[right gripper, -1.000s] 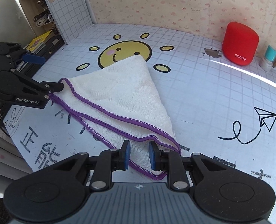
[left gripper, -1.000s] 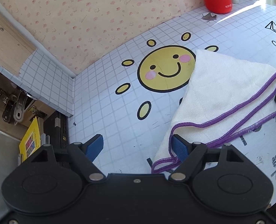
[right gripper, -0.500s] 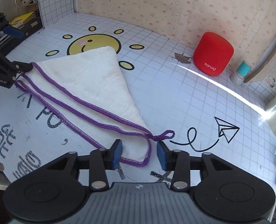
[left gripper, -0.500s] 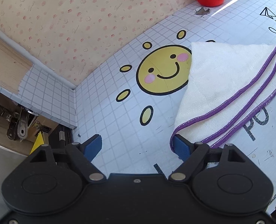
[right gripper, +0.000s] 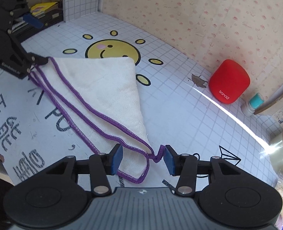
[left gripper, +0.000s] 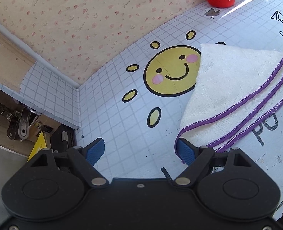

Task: Fold towel
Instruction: 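Hold both open grippers at the folded edges, aligning the triangle, then close the right gripper on the stacked purple-stitched edges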

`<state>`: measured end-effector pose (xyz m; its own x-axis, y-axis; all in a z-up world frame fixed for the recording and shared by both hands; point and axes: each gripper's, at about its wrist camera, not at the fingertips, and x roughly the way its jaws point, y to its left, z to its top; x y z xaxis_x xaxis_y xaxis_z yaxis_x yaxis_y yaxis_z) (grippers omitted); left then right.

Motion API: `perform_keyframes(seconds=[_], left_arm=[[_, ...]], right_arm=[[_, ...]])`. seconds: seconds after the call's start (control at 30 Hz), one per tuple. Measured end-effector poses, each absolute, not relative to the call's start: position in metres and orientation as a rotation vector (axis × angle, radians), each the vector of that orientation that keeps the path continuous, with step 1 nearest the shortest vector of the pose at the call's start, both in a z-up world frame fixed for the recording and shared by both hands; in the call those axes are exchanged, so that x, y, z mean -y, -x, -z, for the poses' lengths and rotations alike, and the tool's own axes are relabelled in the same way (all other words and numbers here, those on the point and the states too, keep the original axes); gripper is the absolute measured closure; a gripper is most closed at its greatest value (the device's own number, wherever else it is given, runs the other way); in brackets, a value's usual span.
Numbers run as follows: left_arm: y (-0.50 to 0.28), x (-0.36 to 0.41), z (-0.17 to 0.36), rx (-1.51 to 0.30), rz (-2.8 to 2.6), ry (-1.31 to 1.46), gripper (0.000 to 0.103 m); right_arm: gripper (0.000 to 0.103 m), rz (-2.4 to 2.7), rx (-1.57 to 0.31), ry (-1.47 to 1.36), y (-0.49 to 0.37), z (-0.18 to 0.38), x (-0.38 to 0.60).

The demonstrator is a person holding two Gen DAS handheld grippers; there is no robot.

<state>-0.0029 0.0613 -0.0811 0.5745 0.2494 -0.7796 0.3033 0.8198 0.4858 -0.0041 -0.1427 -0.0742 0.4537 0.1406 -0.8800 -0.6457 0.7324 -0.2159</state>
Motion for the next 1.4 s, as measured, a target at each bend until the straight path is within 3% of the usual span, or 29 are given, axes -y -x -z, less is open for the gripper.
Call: perform_keyframes(seconds=[0.13,0.17,0.2,0.3,0.73,1.27,1.4], left_arm=[[0.009,-0.054,0.078,-0.958,0.082,-0.632,0.019],[0.011,-0.052,0.077,-0.952,0.092,-0.633,0.019],[0.014,-0.049,0.077,-0.951,0.108,-0.632,0.019],[0.019,-0.044,0.078,-0.948,0.147,-0.629,0.019],[0.013,-0.048,0.094,-1.002,0.087,-0.619,0.019],[0.020,-0.045,0.094,-1.017,0.052,-0.573,0.016],[0.023,-0.045,0.092,-1.015,0.055,-0.577,0.016]], right_arm=[[0.058,-0.570,-1.012,0.522,-0.006,0.078,0.147],[0.062,-0.584,-1.017,0.502,-0.008,0.079,0.149],[0.078,-0.585,-1.010,0.512,-0.006,0.078,0.148],[0.096,-0.583,-0.982,0.561,0.002,0.074,0.145],[0.096,-0.569,-0.855,0.767,0.038,0.057,0.133],[0.096,-0.543,-0.933,0.795,0.041,0.077,0.158],[0.089,-0.537,-0.953,0.778,0.040,0.074,0.163]])
